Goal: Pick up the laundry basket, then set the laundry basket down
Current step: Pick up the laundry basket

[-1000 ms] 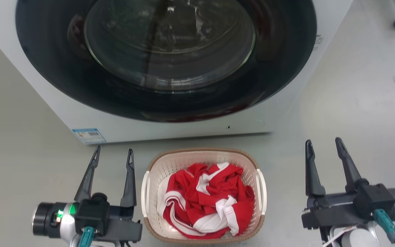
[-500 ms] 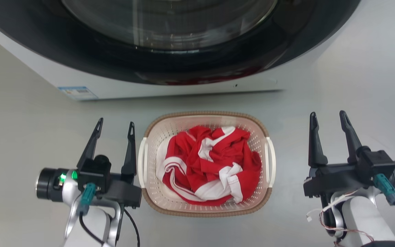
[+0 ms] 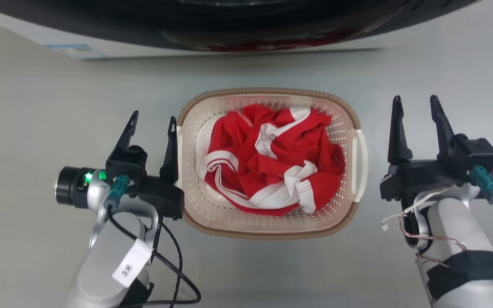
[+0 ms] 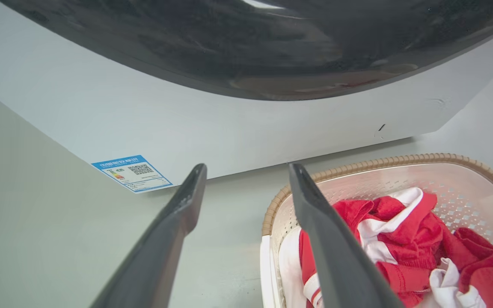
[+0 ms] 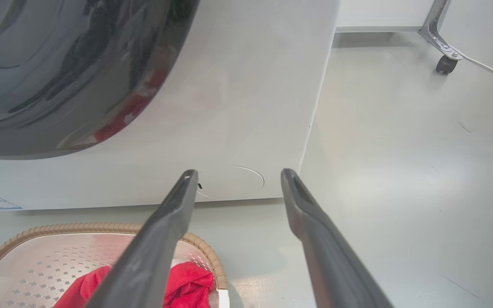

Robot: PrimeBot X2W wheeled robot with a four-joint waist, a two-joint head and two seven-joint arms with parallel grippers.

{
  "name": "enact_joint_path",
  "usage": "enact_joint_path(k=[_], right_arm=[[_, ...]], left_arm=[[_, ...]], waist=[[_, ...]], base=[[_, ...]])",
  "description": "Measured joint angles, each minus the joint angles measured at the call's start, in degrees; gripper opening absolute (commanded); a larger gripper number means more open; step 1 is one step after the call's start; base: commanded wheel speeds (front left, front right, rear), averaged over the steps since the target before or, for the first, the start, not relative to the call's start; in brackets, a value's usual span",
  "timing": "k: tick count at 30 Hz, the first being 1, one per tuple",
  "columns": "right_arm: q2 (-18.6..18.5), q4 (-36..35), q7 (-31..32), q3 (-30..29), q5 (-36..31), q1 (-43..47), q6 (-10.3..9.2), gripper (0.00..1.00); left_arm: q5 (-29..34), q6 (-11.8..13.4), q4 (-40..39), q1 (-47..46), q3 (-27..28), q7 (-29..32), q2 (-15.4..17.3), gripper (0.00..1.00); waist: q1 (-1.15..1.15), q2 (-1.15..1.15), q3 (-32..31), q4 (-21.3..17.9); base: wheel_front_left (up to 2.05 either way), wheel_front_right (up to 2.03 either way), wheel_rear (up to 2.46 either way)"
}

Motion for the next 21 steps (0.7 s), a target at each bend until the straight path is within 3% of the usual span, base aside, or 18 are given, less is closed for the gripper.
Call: enact_joint_path(k=[9,21], right_arm=[[0.03,5.78,0.0,1.83,0.0,-3.33,0.09,1.0],[0.11,11.28,0.0,4.24,1.78,-4.28,0.26,1.0]], left_arm=[[-0.69,-0.54,7.82,-3.81,-1.6,-0.1,-0.18,1.0],[-4.41,-1.51,14.97,-5.82,-5.53,-0.41,-0.24,1.0]], waist=[[0.0,0.0,6.29,1.08],[0.0,-0.01,9.41,1.28]], base=[[0.0,0.0,0.0],[0.0,0.0,0.0]])
